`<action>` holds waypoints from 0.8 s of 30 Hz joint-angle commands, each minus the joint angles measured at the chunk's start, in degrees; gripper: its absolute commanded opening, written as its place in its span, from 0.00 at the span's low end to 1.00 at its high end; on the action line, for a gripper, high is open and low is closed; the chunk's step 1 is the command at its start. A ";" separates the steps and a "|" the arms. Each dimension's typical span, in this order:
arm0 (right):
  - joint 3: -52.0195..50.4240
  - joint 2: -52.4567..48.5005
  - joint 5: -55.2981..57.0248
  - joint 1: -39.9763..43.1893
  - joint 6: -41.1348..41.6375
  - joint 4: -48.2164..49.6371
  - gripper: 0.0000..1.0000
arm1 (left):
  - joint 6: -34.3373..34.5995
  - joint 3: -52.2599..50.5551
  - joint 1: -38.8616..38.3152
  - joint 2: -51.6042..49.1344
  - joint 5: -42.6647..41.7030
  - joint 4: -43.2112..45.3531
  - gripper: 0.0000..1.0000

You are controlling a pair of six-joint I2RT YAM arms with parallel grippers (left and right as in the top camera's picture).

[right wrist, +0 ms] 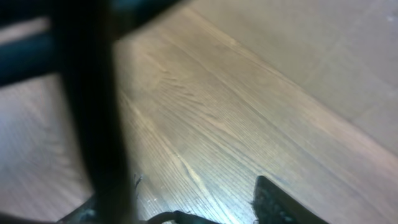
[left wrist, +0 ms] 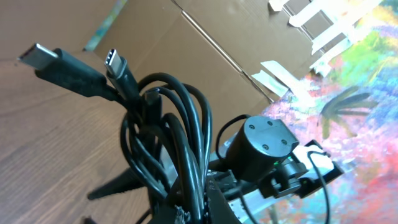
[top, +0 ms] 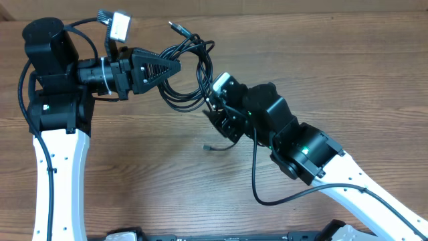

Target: Untangle cables

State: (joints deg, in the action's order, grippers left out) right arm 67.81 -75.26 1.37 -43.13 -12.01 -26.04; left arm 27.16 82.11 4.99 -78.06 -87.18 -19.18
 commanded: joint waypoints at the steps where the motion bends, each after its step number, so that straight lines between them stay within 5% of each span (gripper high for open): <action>1: 0.72 -1.75 3.74 -0.09 0.20 0.66 0.51 | 4.22 0.55 0.28 0.17 -2.89 0.44 0.04; 9: 0.72 -2.03 2.54 -0.09 8.24 -1.11 0.04 | 4.04 0.55 0.33 0.17 -2.19 3.08 0.04; 18: 0.72 4.52 -14.51 -0.09 9.22 -5.05 0.04 | -4.87 0.55 0.35 0.09 -0.94 4.00 0.04; 19: 0.72 5.31 -14.29 -0.09 9.14 -5.33 0.05 | -4.87 0.55 0.35 0.09 -0.94 4.00 0.04; 20: 0.72 6.08 -13.68 -0.07 8.98 -5.84 0.18 | -4.81 0.55 0.35 0.09 -0.96 4.00 0.04; 22: 0.72 7.54 -12.35 0.13 8.98 -7.56 0.61 | -3.78 0.52 0.35 0.09 -0.92 4.04 0.04; 24: 0.79 9.11 -12.37 0.13 9.01 -9.46 0.63 | -3.76 0.55 0.35 0.09 -0.90 4.02 0.04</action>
State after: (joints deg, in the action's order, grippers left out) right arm 67.81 -68.58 -10.52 -43.16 -3.36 -34.33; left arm 24.23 82.11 5.02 -78.06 -87.66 -15.40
